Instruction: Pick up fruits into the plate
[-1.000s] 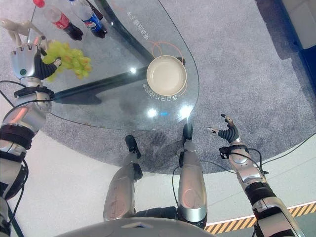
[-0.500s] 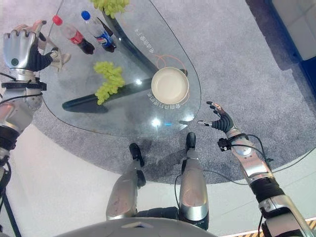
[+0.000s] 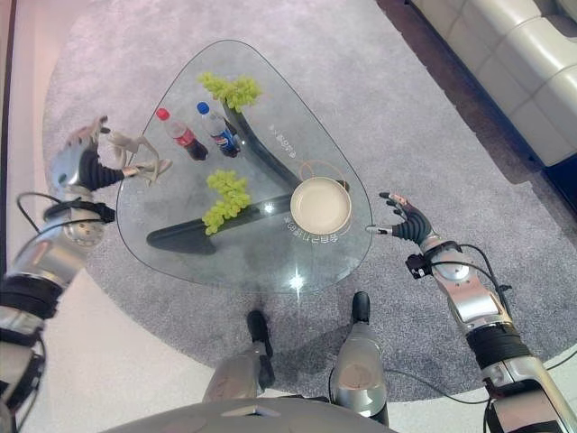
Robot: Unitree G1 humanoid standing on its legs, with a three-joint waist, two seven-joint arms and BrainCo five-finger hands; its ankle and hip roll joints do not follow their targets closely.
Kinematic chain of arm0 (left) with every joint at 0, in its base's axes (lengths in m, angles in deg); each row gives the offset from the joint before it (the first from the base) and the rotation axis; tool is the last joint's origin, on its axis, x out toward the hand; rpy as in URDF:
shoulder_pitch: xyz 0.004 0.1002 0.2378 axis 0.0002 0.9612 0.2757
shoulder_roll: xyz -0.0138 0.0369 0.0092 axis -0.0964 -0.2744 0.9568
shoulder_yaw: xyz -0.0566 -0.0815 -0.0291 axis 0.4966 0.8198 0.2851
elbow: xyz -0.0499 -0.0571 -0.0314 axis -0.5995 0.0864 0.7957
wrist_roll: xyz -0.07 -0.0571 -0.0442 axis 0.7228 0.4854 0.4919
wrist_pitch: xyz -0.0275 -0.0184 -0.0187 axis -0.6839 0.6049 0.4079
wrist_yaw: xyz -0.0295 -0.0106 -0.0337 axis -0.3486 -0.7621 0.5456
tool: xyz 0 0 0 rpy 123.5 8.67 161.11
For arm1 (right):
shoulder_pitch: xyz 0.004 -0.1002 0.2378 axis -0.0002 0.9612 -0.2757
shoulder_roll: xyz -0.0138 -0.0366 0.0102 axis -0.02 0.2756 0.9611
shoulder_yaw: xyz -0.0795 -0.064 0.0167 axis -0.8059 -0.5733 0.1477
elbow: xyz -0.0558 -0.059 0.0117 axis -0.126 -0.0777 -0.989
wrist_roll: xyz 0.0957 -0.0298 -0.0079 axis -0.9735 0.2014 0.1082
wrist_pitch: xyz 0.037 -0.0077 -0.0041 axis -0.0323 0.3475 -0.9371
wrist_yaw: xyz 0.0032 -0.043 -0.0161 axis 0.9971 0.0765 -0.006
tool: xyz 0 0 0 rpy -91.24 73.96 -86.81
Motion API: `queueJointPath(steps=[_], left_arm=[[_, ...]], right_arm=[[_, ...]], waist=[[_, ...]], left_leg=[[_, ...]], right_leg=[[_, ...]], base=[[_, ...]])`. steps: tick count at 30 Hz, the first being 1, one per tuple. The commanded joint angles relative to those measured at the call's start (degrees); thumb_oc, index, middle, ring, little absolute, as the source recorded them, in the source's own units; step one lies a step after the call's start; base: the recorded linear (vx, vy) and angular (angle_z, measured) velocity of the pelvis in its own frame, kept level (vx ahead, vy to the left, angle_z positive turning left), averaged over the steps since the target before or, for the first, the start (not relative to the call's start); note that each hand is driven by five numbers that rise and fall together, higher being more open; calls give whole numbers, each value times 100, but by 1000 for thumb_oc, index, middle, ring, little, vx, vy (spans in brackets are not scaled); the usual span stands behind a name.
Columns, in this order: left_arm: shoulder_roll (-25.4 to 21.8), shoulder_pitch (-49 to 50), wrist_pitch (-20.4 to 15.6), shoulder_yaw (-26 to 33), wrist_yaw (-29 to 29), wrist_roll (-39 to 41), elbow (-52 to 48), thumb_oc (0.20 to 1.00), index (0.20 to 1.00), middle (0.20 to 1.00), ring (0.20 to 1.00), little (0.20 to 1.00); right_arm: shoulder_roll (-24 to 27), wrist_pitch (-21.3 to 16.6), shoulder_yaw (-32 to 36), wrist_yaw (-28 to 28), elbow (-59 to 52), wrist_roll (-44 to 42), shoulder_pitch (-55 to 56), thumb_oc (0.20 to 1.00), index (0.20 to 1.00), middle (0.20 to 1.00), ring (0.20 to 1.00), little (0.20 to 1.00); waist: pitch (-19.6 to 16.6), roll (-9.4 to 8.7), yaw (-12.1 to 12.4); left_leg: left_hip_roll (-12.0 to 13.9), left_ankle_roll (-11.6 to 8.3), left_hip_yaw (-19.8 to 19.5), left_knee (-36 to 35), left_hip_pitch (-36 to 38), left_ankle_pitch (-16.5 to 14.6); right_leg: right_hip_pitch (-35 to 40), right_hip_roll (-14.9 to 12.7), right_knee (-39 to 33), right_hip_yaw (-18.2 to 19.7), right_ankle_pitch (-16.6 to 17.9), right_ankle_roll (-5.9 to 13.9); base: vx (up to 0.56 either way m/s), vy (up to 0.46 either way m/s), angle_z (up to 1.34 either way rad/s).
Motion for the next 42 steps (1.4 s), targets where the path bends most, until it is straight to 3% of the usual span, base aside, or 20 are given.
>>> queueJointPath(steps=[1, 7, 15, 22, 24, 30, 42], left_arm=[[5, -444, 144, 380, 3, 626, 372, 1000, 1000, 1000, 1000, 1000], [94, -919, 106, 175, -205, 772, 762, 1000, 1000, 1000, 1000, 1000], [25, -1411, 70, -71, -246, 730, 1103, 1000, 1000, 1000, 1000, 1000], [37, -1784, 238, -192, -199, 1023, 1408, 1000, 1000, 1000, 1000, 1000], [101, -2194, 441, -327, -176, 1352, 1828, 1000, 1000, 1000, 1000, 1000], [242, -2626, 668, -421, -58, 1822, 2554, 1000, 1000, 1000, 1000, 1000], [394, -2951, 1049, -438, 748, 2566, 3818, 1000, 1000, 1000, 1000, 1000]], right_arm=[[-208, -26, -158, -190, 87, 63, -200, 1000, 1000, 1000, 1000, 1000], [-162, -56, -400, -405, 656, -126, -264, 1000, 1000, 1000, 1000, 1000], [-297, -203, -500, -572, 1564, -263, -36, 1000, 1000, 1000, 1000, 1000], [-446, -277, -531, -636, 2084, -367, 15, 1000, 1000, 1000, 1000, 1000], [-525, -263, -593, -734, 2310, -478, -26, 1000, 1000, 1000, 1000, 1000], [-587, -250, -672, -919, 2512, -638, -67, 1000, 1000, 1000, 1000, 1000], [-664, -394, -575, -1205, 3016, -636, 33, 1000, 1000, 1000, 1000, 1000]], waist=[[165, -281, -73], [520, -423, -93], [681, -594, -74], [766, -699, -91], [918, -792, -147], [919, -925, -248], [919, -956, -490]], left_leg=[[-246, 104, -19, 693, -495, -696], [-178, 132, 37, 785, -741, -669], [-109, 147, 87, 828, -892, -651], [-37, 130, 108, 981, -1079, -666], [-20, 132, 68, 1217, -1332, -738], [-72, 171, -25, 1510, -1889, -825], [-135, 188, 0, 1817, -2704, -859]], right_leg=[[-103, 91, 572, -186, -766, -6], [-361, 198, 654, -131, -749, -37], [-499, 262, 649, -99, -698, -32], [-642, 288, 726, -103, -696, -66], [-897, 348, 911, -61, -730, -113], [-1474, 487, 1195, 46, -782, -176], [-2403, 506, 1482, 124, -721, -215]], base=[[-152, -34, -15], [-100, -51, -7], [-12, -73, -2], [2, -59, 3], [-25, -81, 9], [-12, -30, 2], [-1, -4, -1]])
